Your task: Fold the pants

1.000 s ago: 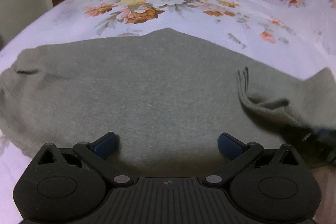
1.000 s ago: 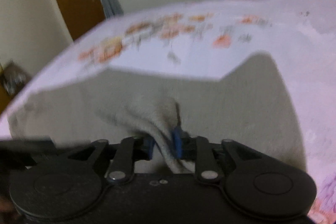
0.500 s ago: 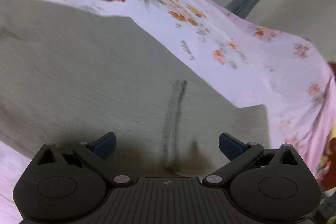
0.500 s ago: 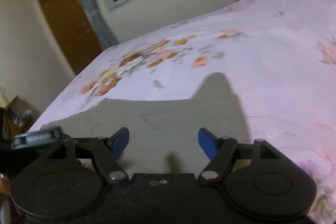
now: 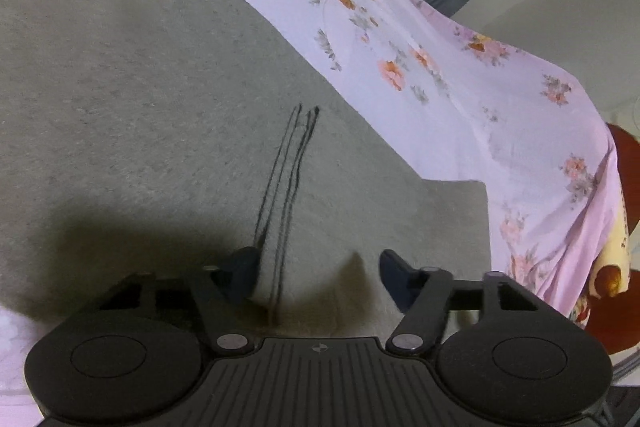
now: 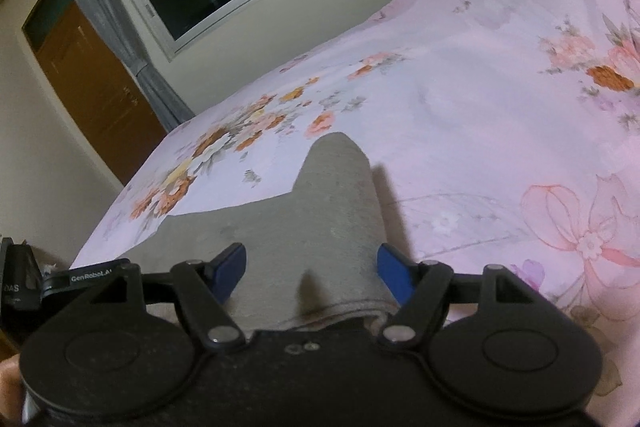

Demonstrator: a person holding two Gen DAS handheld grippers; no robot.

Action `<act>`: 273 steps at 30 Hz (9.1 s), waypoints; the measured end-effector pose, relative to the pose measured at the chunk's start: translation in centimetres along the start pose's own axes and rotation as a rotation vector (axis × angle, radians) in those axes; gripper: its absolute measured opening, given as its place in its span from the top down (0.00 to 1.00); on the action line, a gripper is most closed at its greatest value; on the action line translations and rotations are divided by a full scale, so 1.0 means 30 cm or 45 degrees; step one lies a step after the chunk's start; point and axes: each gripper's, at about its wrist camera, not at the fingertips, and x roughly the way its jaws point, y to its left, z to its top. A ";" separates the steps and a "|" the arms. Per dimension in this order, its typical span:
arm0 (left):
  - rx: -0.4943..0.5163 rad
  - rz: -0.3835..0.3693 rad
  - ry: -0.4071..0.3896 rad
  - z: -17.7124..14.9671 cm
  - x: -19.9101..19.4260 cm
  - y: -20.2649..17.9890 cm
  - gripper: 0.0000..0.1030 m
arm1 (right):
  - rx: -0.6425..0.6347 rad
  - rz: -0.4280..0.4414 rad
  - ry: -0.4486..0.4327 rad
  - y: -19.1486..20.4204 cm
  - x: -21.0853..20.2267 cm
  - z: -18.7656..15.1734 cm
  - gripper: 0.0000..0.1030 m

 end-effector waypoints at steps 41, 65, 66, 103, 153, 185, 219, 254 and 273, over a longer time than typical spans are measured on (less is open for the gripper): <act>-0.201 -0.104 -0.005 -0.053 0.008 0.072 0.80 | 0.061 -0.060 -0.024 -0.056 0.001 0.003 0.33; 0.152 0.228 -0.268 0.016 -0.264 0.108 0.54 | -0.455 -0.148 0.264 0.157 0.214 -0.030 0.56; 0.162 0.217 -0.294 0.025 -0.281 0.098 0.54 | -0.426 -0.133 0.242 0.157 0.205 -0.013 0.56; 0.571 0.375 -0.140 -0.043 -0.044 -0.078 0.51 | -0.598 -0.217 0.306 0.267 0.327 -0.092 0.46; 0.359 0.609 -0.340 0.050 -0.473 0.323 0.51 | -0.615 -0.062 0.336 0.666 0.408 -0.201 0.44; -0.300 0.466 -0.426 0.130 -0.625 0.768 0.32 | -0.618 -0.027 0.310 0.689 0.405 -0.223 0.41; -0.659 0.092 -0.664 0.228 -0.483 0.915 0.83 | -0.664 -0.100 0.292 0.669 0.415 -0.173 0.40; 0.853 0.133 -0.219 -0.101 -0.274 -0.248 0.39 | 0.030 0.097 0.217 0.146 0.111 -0.011 0.25; 0.499 0.329 -0.247 -0.046 -0.305 0.085 0.34 | 0.144 0.126 0.289 0.206 0.242 -0.034 0.52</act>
